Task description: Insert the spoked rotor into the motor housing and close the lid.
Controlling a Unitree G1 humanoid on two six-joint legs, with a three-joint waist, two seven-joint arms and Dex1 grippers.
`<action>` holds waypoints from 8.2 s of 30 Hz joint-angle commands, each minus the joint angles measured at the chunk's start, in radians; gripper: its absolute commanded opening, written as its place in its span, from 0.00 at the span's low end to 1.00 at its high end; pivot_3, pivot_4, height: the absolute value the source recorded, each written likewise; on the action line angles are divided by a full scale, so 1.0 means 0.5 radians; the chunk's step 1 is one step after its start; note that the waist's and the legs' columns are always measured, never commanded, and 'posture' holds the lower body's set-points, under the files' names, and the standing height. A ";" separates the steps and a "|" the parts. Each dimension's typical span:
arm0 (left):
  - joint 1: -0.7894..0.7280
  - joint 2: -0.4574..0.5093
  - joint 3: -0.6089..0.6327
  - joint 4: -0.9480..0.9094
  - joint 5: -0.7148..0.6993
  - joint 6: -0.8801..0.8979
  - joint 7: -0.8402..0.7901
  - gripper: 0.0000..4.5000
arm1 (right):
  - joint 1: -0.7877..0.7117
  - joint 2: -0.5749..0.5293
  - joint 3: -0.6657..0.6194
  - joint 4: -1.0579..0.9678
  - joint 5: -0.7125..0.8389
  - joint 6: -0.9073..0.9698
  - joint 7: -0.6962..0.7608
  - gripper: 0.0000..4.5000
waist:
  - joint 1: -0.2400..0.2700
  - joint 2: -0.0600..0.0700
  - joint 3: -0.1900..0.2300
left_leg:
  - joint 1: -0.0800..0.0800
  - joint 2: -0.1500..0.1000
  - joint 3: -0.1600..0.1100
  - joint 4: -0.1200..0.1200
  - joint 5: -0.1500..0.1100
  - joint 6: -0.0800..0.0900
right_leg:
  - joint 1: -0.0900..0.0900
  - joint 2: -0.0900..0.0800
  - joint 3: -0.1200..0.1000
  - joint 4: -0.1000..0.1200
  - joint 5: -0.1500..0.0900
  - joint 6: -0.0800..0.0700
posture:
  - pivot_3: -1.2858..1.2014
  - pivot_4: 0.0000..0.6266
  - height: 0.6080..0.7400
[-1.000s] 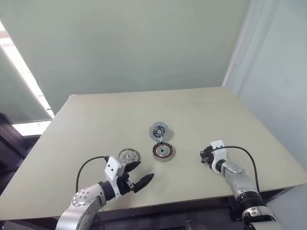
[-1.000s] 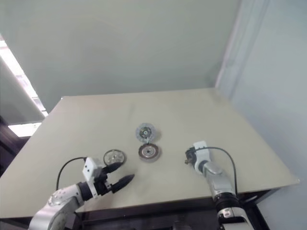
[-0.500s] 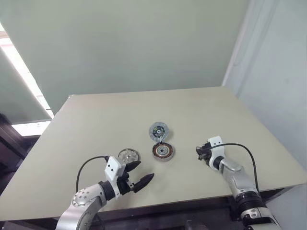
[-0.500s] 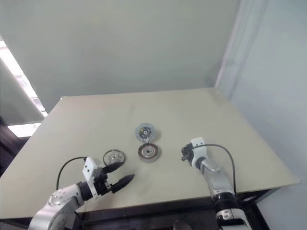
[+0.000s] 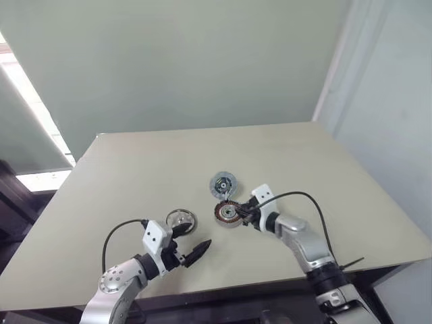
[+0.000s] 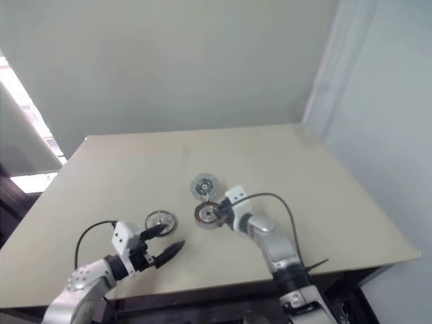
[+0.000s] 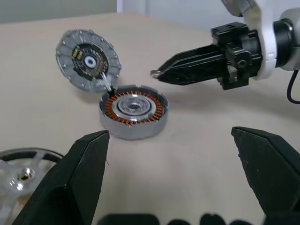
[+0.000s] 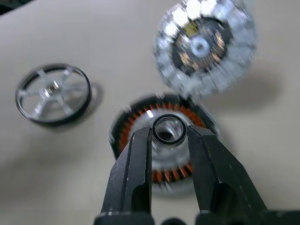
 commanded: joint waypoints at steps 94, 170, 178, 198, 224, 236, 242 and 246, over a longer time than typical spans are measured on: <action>0.009 -0.009 0.077 -0.007 -0.007 -0.141 0.059 1.00 | -0.331 0.188 -0.018 0.793 -0.218 -0.445 -0.078 0.79 | -0.012 0.001 0.000 | -0.003 -0.001 -0.006 -0.001 0.000 0.000 | -0.001 0.000 -0.004 -0.001 0.003 0.006 | 0.52 0.00 1.00; 0.042 -0.035 0.062 -0.019 -0.006 -0.145 0.059 1.00 | -0.369 0.128 0.220 0.460 -0.466 -0.190 -0.113 0.01 | -0.013 0.001 0.001 | -0.003 -0.001 -0.008 -0.001 0.000 0.000 | -0.002 0.000 -0.006 -0.001 0.003 0.005 | 0.52 0.00 1.00; 0.052 -0.036 0.073 -0.021 -0.004 -0.155 0.060 1.00 | -0.409 0.125 0.237 0.602 -0.510 -0.207 -0.150 0.01 | -0.013 0.001 0.001 | -0.004 -0.001 -0.008 -0.001 0.000 0.000 | -0.001 0.000 -0.006 -0.001 0.003 0.005 | 0.52 0.00 1.00; 0.059 -0.040 0.067 -0.034 -0.005 -0.153 0.066 1.00 | -0.458 0.099 0.278 0.683 -0.607 -0.150 -0.190 0.01 | -0.013 0.001 0.001 | -0.003 -0.001 -0.008 -0.001 0.000 0.000 | -0.001 -0.001 -0.006 -0.001 0.003 0.005 | 0.52 0.00 1.00; 0.040 -0.050 0.056 -0.026 -0.001 -0.153 0.063 1.00 | -0.479 0.054 0.267 0.442 -0.562 -0.005 -0.015 0.01 | -0.013 0.001 0.001 | -0.004 -0.001 -0.009 -0.001 0.000 0.000 | -0.002 0.000 -0.007 -0.001 0.003 0.005 | 0.52 0.00 1.00; 0.054 -0.048 0.062 -0.038 0.001 -0.153 0.068 1.00 | -0.480 0.042 0.328 0.566 -0.633 -0.026 -0.044 0.01 | -0.013 0.001 0.001 | -0.004 -0.001 -0.009 -0.001 0.000 0.000 | -0.001 -0.001 -0.007 -0.001 0.003 0.005 | 0.52 0.00 1.00; 0.061 -0.047 0.066 -0.040 -0.001 -0.154 0.068 1.00 | -0.478 -0.004 0.349 0.624 -0.679 -0.001 -0.056 0.01 | -0.011 0.001 0.001 | -0.004 -0.001 -0.009 -0.001 0.000 0.000 | -0.001 0.000 -0.007 -0.001 0.003 0.005 | 0.52 0.00 1.00; 0.059 -0.045 0.065 -0.037 -0.002 -0.153 0.065 1.00 | -0.480 -0.001 0.339 0.613 -0.671 -0.003 -0.054 0.01 | -0.010 0.001 0.001 | -0.004 -0.001 -0.009 0.000 0.000 0.000 | 0.000 -0.001 -0.007 -0.001 0.003 0.005 | 0.52 0.00 1.00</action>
